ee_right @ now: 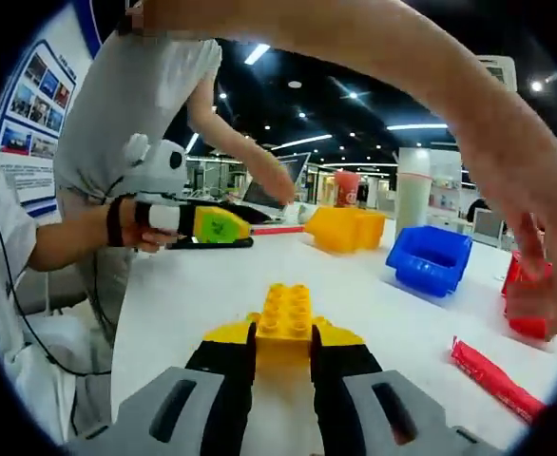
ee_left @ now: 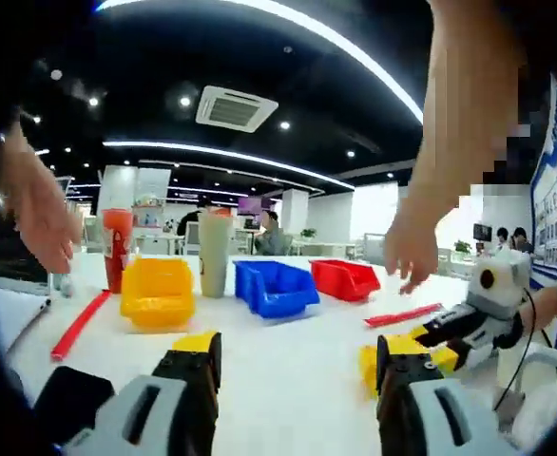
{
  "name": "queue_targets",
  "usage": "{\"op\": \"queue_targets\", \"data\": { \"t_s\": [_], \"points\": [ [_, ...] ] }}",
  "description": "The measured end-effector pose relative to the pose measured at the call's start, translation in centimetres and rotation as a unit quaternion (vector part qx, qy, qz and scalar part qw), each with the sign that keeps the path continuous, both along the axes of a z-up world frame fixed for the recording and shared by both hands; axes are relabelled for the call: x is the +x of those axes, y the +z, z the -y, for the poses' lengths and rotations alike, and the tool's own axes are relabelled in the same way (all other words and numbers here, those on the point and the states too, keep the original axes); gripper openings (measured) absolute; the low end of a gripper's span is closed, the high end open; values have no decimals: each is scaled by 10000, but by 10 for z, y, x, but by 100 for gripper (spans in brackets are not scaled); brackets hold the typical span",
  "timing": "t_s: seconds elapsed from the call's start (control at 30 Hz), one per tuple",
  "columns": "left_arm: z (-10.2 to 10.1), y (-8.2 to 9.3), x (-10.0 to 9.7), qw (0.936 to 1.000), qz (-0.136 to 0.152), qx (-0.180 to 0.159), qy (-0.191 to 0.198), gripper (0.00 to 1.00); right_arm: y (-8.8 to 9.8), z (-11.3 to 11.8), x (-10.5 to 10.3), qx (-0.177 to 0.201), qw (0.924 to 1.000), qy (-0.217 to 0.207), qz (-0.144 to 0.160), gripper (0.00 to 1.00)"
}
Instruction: Take apart the toy blocks one by one and place each separated block into its matching bin, sorting the blocks by their type until all the connected pieces are disassembled and separated into the correct bins
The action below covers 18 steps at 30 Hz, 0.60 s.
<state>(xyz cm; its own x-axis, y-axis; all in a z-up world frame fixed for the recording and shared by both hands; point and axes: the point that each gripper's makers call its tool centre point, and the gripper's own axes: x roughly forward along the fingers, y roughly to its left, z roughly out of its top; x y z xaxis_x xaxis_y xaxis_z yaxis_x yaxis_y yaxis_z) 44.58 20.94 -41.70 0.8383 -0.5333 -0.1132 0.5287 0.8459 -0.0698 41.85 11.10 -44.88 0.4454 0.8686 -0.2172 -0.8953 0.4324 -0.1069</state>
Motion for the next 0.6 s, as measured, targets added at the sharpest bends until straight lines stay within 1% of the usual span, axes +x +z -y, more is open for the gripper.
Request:
{"op": "queue_targets", "data": {
  "t_s": [0.03,0.1,0.13,0.2,0.23,0.3,0.33,0.37,0.4,0.43,0.47,0.5,0.57,0.6],
  "points": [
    [7,-6,-6,9998,-82,74,-143,67,0,0,0,-2,10000,0,3,24],
    [15,-12,-11,9994,-143,153,-268,68,0,-1,1,-6,10000,-3,2,24],
    [30,-22,-20,9974,-208,399,-560,68,0,-1,1,-8,10000,-5,-2,24],
    [41,-31,-24,9951,-264,646,-705,68,0,-1,2,6,10000,-16,-48,24],
    [49,-38,-27,9933,-268,787,-802,68,0,-1,2,18,10000,-24,-86,24],
    [59,-45,-28,9925,-384,786,-859,68,-1,-1,2,24,9999,-30,-103,24],
    [62,-46,-28,9916,-409,853,-886,68,0,-1,2,22,9999,-31,-98,24],
    [65,-44,-27,9917,-359,862,-884,67,0,-1,2,18,9999,-32,-93,24],
    [68,-41,-27,9925,-406,712,-907,65,0,-1,2,15,9999,-34,-93,24],
    [73,-42,-28,9922,-571,561,-953,63,0,-1,2,10,10000,-34,-92,24],
    [74,-43,-26,9920,-618,565,-945,63,0,-1,2,4,10000,-33,-89,24],
    [76,-44,-25,9920,-594,599,-939,62,0,-1,3,1,10000,-36,-92,24],
    [79,-50,-24,9902,-584,880,-912,60,0,0,3,8,9999,-47,-98,24],
    [81,-50,-24,9904,-583,861,-914,56,0,0,3,23,9999,-47,-127,24]
  ]
}}
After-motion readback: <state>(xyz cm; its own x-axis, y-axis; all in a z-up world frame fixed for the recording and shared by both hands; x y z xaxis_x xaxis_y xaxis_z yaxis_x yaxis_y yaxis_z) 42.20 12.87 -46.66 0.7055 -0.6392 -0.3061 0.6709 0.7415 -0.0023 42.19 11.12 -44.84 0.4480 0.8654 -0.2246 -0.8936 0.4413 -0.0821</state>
